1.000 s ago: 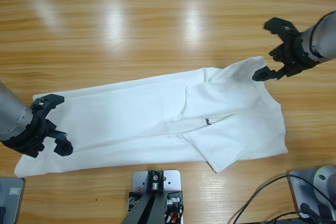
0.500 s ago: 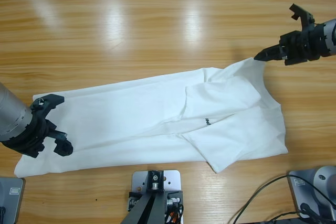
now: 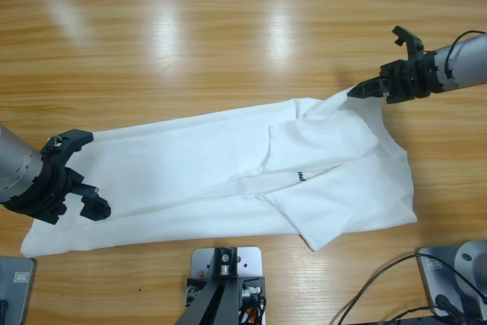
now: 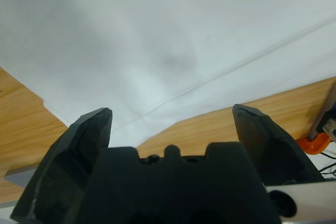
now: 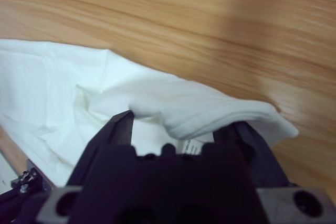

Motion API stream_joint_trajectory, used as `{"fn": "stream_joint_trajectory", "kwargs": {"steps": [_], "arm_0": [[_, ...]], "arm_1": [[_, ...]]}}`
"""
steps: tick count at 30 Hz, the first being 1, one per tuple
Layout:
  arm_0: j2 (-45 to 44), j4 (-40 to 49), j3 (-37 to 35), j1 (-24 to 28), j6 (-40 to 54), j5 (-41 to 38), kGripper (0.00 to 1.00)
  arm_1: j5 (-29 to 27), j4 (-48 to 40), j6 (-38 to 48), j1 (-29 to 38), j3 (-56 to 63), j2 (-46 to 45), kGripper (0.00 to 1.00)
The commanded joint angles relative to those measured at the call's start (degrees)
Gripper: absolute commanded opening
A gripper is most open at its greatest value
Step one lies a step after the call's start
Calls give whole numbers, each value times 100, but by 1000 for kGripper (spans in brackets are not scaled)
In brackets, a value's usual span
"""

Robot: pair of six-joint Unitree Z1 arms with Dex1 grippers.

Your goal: Fold clothes

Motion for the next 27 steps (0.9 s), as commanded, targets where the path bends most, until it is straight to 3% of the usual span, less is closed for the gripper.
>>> {"fn": "stream_joint_trajectory", "kwargs": {"steps": [1,15,17,22,27], "arm_0": [[-67,-57,148,-75,-8,-35,885],[-24,-66,187,-75,16,-32,885],[-33,-75,215,-75,9,-35,885],[-33,-103,245,-75,11,-35,885],[-54,-140,236,-88,9,-51,885]], "arm_1": [[106,-159,-114,-61,117,308,0],[109,-435,-684,-61,187,-7,0],[-197,4,-770,-61,67,-116,0],[-1417,2098,-1169,-52,-641,-462,0],[-1835,2300,-1441,6,-935,-309,0]]}}
